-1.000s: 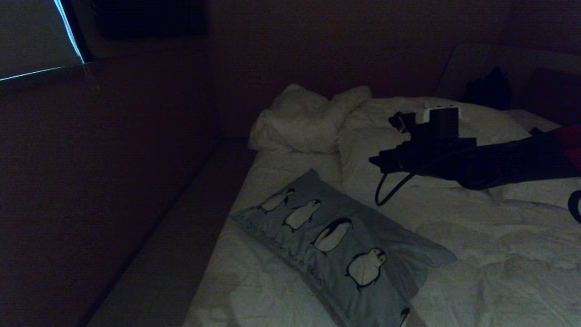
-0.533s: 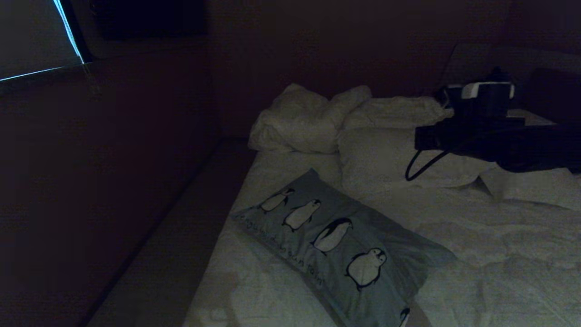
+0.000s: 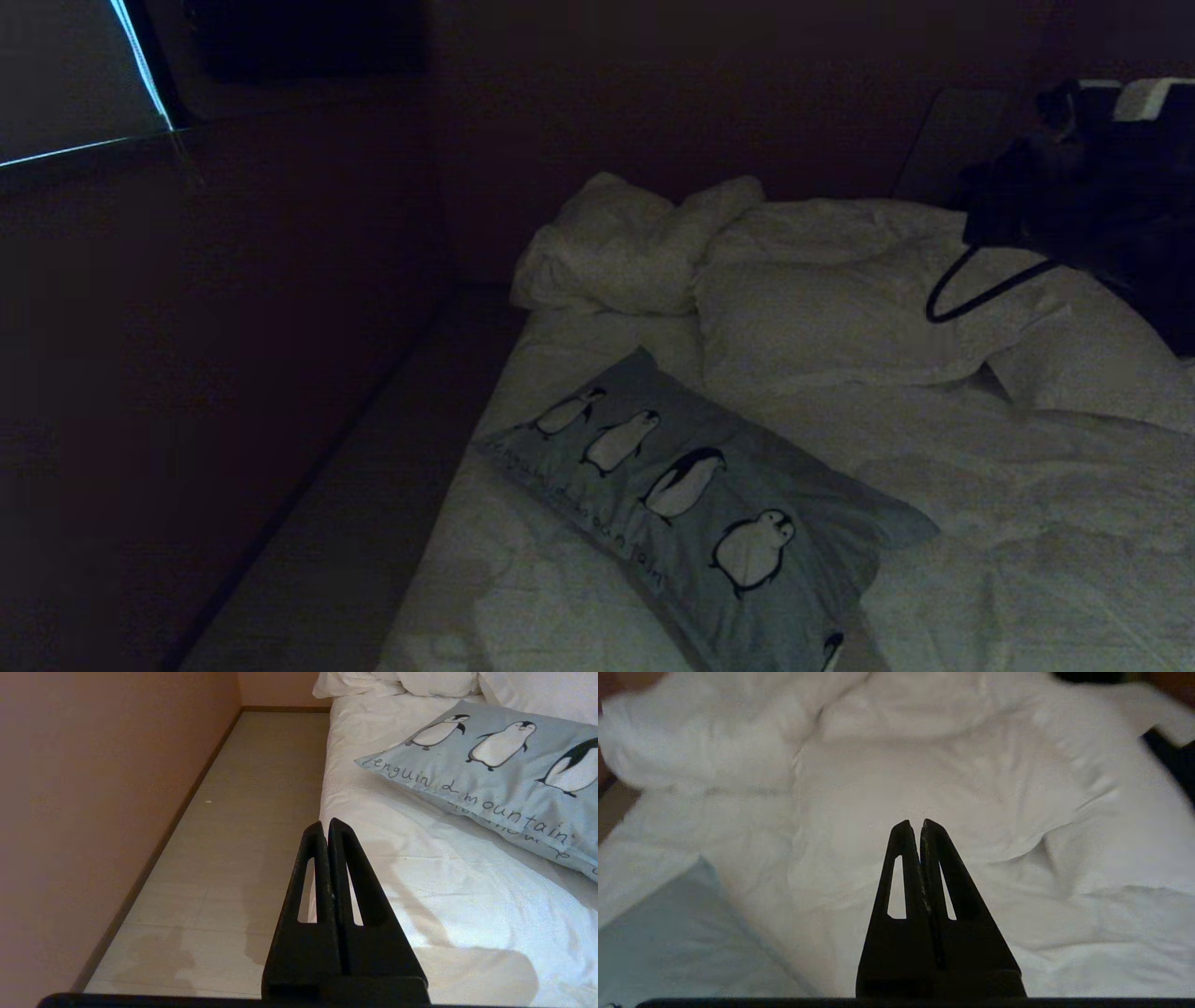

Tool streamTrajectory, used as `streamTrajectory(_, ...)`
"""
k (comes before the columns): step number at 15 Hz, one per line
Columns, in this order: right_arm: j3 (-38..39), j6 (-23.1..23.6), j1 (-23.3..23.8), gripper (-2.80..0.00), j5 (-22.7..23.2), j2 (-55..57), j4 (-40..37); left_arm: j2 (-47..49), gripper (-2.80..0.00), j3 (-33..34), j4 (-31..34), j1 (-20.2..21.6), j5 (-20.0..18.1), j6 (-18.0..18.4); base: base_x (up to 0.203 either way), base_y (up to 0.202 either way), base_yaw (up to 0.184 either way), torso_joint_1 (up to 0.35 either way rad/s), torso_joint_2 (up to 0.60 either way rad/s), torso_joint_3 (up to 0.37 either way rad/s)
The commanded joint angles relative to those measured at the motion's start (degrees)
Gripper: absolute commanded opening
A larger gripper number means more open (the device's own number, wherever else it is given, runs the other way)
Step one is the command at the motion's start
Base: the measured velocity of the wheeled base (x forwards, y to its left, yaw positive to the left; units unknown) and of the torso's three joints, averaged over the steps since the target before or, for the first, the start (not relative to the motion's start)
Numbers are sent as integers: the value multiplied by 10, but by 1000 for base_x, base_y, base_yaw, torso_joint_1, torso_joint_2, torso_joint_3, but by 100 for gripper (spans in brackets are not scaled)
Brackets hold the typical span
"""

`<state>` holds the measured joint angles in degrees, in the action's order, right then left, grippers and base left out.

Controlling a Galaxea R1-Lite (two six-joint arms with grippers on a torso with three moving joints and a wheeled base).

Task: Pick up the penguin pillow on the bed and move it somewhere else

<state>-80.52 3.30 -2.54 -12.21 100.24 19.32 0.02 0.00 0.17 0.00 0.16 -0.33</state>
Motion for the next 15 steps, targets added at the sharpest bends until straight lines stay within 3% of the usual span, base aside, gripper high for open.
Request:
streamTrajectory(1,44,4,2,-280,-6,-67,22,0,-280,1,0,0,0,0,0,0,0,0,0,0)
streamTrajectory(7,121,46,26,-280,-98,-147,26,0,-280,1,0,0,0,0,0,0,0,0,0,0)
streamTrajectory(12,181,47,91,-280,-102,-206,25,0,-280,1,0,0,0,0,0,0,0,0,0,0)
streamTrajectory(15,221,48,97,-280,-102,-249,26,0,-280,1,0,0,0,0,0,0,0,0,0,0)
